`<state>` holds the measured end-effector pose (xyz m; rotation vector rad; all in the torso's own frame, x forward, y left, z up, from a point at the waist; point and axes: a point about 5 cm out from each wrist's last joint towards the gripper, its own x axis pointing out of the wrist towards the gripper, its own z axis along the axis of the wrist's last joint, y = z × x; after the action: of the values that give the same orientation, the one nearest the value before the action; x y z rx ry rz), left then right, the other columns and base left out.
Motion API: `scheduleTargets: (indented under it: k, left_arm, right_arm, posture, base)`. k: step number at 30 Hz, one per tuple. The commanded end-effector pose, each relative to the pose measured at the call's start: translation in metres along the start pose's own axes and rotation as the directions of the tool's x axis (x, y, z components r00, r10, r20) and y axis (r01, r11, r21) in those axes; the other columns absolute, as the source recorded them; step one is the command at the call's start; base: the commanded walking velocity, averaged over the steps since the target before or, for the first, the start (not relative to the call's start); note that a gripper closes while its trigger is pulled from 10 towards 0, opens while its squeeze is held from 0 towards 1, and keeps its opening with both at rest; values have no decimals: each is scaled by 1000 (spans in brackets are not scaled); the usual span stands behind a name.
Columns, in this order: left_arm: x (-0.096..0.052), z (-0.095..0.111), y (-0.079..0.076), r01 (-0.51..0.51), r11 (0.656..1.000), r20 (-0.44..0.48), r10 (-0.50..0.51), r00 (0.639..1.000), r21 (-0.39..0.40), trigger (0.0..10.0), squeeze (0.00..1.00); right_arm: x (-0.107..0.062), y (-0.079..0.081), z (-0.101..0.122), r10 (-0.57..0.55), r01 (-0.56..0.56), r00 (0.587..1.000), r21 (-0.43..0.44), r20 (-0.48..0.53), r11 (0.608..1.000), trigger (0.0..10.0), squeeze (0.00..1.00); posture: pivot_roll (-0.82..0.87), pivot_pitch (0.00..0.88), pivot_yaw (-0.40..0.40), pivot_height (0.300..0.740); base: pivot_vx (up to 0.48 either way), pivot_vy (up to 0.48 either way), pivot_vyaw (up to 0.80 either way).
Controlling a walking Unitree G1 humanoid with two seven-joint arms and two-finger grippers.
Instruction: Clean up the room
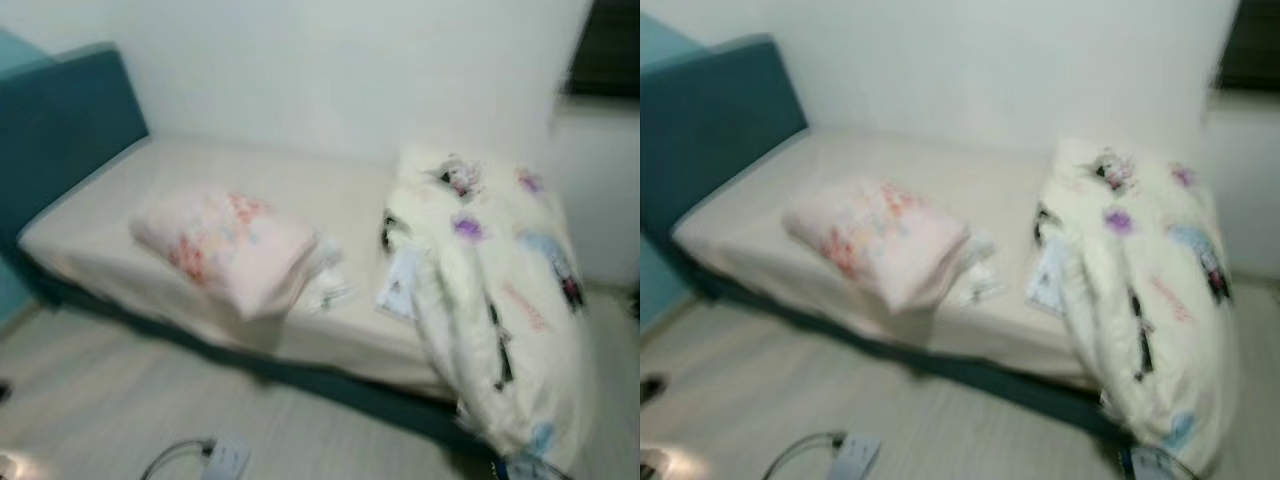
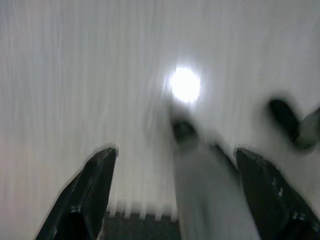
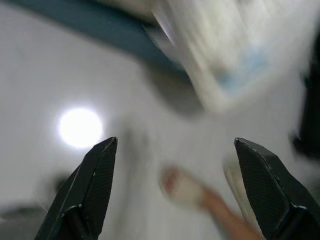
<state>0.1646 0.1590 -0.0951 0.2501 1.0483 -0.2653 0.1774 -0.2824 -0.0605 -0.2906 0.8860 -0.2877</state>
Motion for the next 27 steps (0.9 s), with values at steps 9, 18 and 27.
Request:
scheduleTargets:
  k: [9, 18, 27]
  left_arm:
    - [-2, -11, 6, -9, 1000, -45, 9, 999, 3, 10000, 0]
    - [-2, -12, 4, -1, 1000, -50, 1, 999, -2, 10000, 0]
    - [-4, -17, 9, -8, 1000, -61, 8, 998, 0, 10000, 0]
  right_arm:
    - [-3, 16, -9, 42, -42, 999, 22, -25, 999, 10000, 0]
    - [0, 6, 3, 11, -11, 1000, 54, 12, 998, 10000, 0]
    - [5, -8, 33, -30, 18, 994, 110, 109, 994, 10000, 0]
  posture:
    - [-86, 0, 32, 740]
    - [-90, 0, 31, 740]
    - [-90, 0, 34, 740]
  base:
    - [377, 0, 0]
    - [388, 0, 0]
    - [395, 0, 0]
